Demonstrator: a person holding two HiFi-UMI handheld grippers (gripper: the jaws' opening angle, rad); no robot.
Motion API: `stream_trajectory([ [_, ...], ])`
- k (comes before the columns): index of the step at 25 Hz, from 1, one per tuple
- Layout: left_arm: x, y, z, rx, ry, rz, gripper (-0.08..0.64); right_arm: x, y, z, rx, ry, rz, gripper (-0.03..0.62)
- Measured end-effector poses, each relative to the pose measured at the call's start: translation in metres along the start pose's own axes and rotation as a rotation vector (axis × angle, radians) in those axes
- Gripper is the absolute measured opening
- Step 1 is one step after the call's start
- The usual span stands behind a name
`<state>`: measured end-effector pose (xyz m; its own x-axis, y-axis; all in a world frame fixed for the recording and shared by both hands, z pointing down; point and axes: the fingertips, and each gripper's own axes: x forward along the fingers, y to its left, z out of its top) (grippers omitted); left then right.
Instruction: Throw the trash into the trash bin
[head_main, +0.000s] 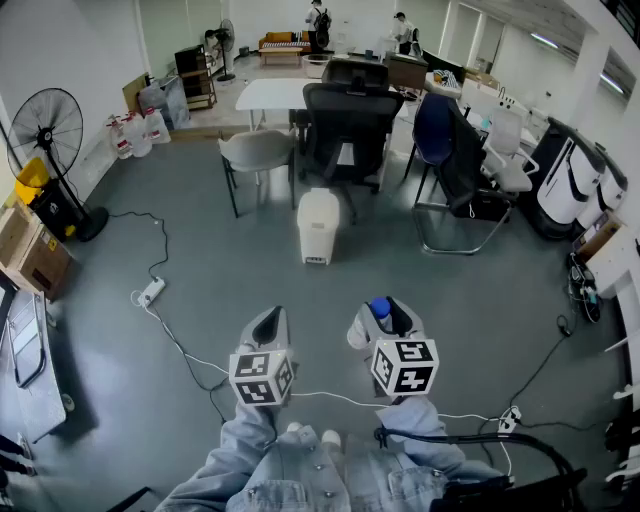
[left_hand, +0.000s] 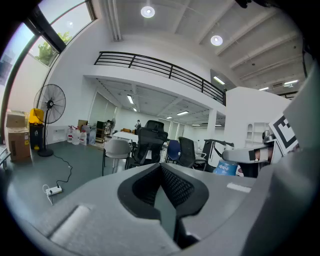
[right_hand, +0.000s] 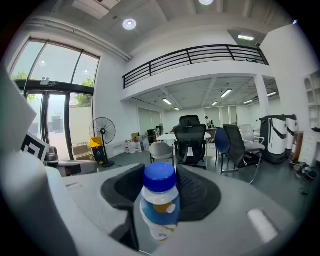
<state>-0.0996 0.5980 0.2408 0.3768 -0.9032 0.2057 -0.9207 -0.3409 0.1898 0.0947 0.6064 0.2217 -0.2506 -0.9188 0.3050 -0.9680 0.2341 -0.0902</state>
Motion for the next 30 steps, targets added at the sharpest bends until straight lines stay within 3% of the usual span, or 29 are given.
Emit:
stream_trajectory([
  [16, 0.004, 0.063, 0.002, -0.03, 0.003, -0.023, 0.009, 0.03, 0.048, 0.003, -0.017, 0.018, -0.005, 0.201],
  [23, 0.019, 0.076, -0.009, -0.03, 0.036, -0.039, 0.009, 0.046, 0.035, -0.011, 0.04, 0.067, -0.035, 0.201],
  [30, 0.065, 0.095, -0.004, -0.025, 0.045, -0.032, 0.009, 0.098, 0.016, -0.001, 0.061, 0.063, -0.04, 0.201],
])
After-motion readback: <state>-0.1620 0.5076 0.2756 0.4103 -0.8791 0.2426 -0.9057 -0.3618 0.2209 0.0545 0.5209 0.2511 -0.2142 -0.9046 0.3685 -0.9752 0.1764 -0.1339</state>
